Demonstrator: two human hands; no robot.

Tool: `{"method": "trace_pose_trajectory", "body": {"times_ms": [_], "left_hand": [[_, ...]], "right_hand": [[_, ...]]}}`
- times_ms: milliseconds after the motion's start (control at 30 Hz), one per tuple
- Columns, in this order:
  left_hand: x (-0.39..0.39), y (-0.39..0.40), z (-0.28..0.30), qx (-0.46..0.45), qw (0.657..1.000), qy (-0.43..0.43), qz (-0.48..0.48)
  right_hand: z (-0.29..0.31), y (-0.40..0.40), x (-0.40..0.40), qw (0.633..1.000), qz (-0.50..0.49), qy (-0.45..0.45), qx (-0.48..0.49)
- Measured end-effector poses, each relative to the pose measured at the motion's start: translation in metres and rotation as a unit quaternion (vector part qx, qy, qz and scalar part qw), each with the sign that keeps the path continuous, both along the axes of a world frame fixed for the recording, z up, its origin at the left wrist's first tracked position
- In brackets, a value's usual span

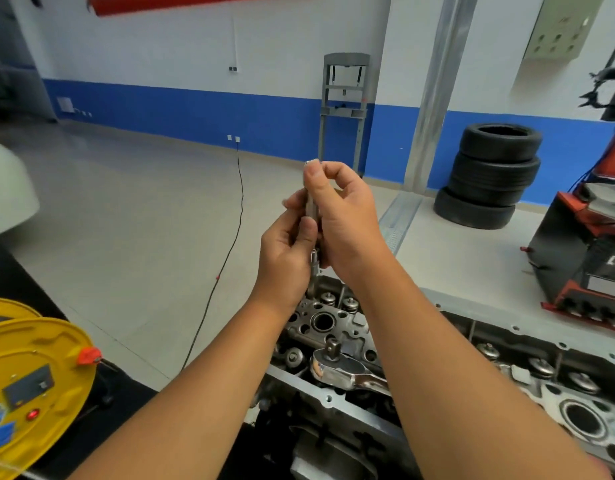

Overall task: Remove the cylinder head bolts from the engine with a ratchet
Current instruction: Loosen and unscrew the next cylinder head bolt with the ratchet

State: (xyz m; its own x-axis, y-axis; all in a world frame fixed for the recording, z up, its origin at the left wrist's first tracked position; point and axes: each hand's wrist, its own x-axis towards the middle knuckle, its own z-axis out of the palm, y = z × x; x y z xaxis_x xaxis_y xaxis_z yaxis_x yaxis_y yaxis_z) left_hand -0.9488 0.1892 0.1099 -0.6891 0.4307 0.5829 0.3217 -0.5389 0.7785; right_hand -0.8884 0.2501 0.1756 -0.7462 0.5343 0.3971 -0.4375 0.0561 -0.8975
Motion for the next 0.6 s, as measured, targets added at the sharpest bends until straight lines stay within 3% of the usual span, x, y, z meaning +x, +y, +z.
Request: {"method": "trace_pose_trajectory", "body": {"times_ms": [233,600], "left_hand": [[0.0004,0.0009,-0.0003,0.013,1.000,-0.003,0.008],[0.0074,0.0032,0.0017,0.048,0.996,-0.060,-0.051]], "right_hand": [[-0.0015,0.0007,-0.0020,0.999,0.021,0.019,-0.027],[0.0051,-0.0009,0.0023,0.999,0.017,0.000,0.046]]}}
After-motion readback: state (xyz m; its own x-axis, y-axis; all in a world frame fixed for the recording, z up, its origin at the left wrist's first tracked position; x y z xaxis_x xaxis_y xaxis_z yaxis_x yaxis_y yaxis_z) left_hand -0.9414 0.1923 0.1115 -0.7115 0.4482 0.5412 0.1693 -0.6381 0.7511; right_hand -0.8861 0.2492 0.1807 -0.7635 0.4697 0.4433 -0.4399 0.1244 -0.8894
